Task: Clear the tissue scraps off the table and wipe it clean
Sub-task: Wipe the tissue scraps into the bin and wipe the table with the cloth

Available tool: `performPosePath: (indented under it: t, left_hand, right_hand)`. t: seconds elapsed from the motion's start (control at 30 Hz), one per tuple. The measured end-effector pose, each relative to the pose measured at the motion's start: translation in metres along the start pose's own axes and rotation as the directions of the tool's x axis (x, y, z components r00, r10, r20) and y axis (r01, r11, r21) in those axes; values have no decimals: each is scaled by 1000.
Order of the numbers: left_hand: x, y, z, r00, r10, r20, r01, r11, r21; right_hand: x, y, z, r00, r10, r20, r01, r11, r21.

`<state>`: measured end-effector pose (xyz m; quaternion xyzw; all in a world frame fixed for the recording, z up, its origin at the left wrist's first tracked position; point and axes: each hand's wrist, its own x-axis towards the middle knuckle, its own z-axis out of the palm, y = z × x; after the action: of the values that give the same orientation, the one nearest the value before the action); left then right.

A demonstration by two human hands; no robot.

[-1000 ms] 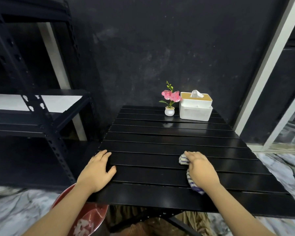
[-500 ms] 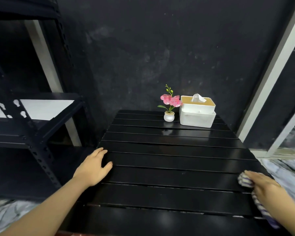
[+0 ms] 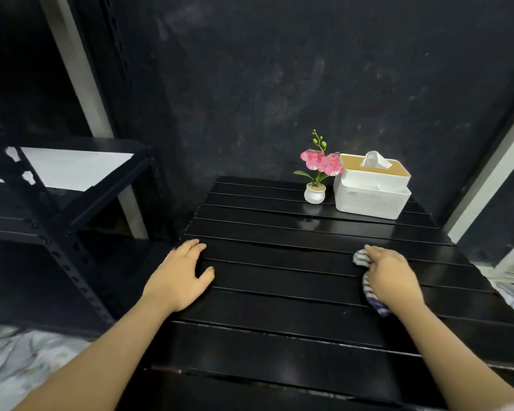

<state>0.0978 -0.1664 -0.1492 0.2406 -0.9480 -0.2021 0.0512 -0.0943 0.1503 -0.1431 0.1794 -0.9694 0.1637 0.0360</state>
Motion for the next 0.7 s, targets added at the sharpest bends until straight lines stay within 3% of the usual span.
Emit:
performPosePath:
  t: [0.2,0.37,0.53,0.7]
  left_hand:
    - [-1,-1,-1,1000,-14,9,14,1000,-3]
    - [-2,-1,-2,1000,-13,19,13,1000,-2]
    - [-2,-2,0,1000,2,-6,-2,1000,-1]
    - [-1,-2,3,1000,3,-30,-3,1000,0]
  right_hand:
    - [-17,-76,32,969,-246,33,246,969,0]
    - [-50,-71,35,926,-374,38,367,922,126]
    - [-55,-38,22,977,-195,-86,204,972,116]
    - [-24,-56,24,999,-50,-20,50,998,23]
